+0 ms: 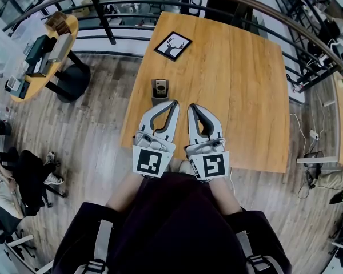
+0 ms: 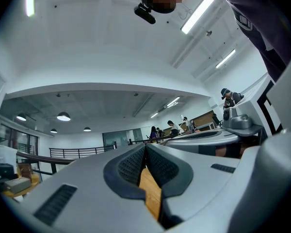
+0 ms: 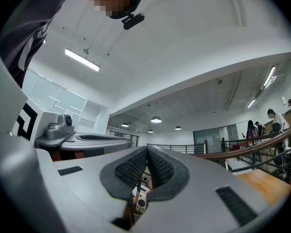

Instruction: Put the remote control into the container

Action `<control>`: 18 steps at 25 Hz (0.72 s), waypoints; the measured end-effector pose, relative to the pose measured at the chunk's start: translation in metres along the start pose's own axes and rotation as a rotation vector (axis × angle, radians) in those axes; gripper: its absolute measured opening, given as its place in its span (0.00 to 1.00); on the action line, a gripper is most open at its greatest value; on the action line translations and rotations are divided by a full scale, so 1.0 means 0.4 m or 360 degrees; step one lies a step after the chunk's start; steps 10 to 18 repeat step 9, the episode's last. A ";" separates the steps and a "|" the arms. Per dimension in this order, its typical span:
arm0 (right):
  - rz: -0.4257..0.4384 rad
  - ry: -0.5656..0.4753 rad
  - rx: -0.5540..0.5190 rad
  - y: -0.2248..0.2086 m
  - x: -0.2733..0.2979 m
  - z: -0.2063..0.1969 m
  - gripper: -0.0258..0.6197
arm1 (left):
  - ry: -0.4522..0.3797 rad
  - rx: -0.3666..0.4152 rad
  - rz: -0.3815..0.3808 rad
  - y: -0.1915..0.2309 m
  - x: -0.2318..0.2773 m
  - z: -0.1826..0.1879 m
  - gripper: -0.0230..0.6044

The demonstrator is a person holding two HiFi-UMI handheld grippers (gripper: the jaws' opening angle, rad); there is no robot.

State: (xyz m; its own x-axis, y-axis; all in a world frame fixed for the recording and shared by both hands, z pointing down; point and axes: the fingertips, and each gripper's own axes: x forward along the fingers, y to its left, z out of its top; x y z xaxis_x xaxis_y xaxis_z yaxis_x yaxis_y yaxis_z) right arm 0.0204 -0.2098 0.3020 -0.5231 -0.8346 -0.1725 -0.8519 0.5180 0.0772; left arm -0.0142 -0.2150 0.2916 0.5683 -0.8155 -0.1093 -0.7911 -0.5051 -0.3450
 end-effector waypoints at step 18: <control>0.0004 0.0010 0.0010 0.010 0.008 -0.010 0.07 | 0.0009 0.0002 0.0009 0.013 -0.006 -0.014 0.06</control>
